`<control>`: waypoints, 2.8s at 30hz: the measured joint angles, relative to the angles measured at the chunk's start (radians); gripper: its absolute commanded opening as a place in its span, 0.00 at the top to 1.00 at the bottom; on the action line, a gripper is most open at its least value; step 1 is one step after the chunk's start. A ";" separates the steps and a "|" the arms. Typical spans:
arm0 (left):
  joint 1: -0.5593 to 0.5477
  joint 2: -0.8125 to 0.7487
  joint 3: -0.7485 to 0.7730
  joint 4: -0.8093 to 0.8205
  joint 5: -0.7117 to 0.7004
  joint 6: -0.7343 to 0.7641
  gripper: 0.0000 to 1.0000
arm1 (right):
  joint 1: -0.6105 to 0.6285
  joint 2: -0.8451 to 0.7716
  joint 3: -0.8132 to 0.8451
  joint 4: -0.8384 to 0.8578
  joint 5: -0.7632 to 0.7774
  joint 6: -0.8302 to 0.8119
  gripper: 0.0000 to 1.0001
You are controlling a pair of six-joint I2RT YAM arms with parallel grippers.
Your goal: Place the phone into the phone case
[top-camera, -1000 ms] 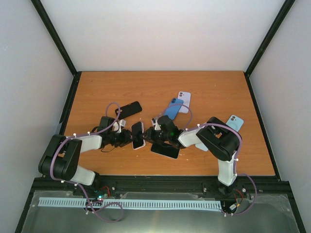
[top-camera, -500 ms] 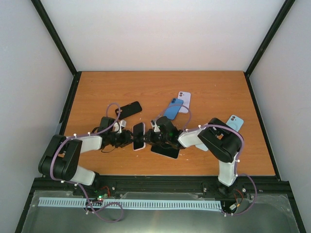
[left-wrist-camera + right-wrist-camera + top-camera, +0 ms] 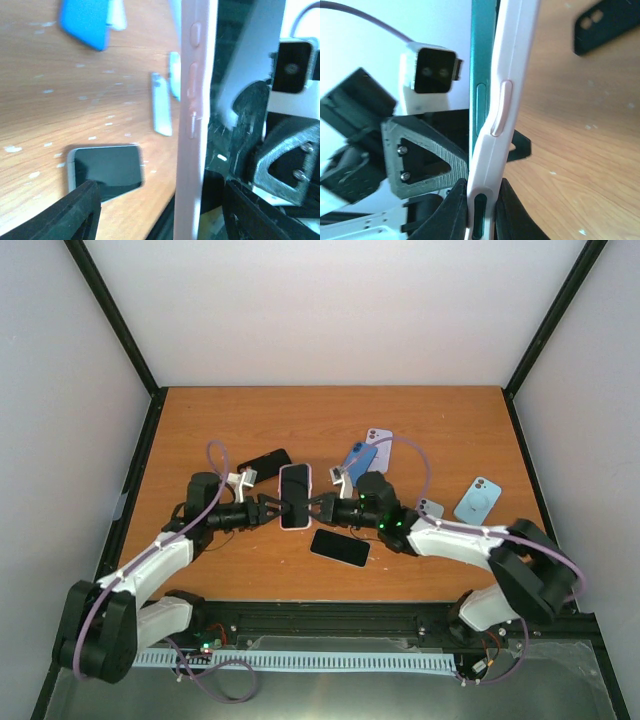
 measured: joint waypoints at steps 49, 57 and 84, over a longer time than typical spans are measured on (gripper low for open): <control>-0.085 -0.137 0.041 0.209 0.399 0.015 1.00 | -0.054 -0.412 -0.008 -0.137 0.023 -0.095 0.97; -0.092 -0.074 0.095 0.065 0.377 0.130 1.00 | -0.058 -0.440 -0.014 -0.212 0.069 -0.149 0.89; -0.092 -0.144 0.085 0.273 0.181 -0.135 1.00 | -0.038 -0.381 -0.137 -0.051 -0.117 0.026 0.46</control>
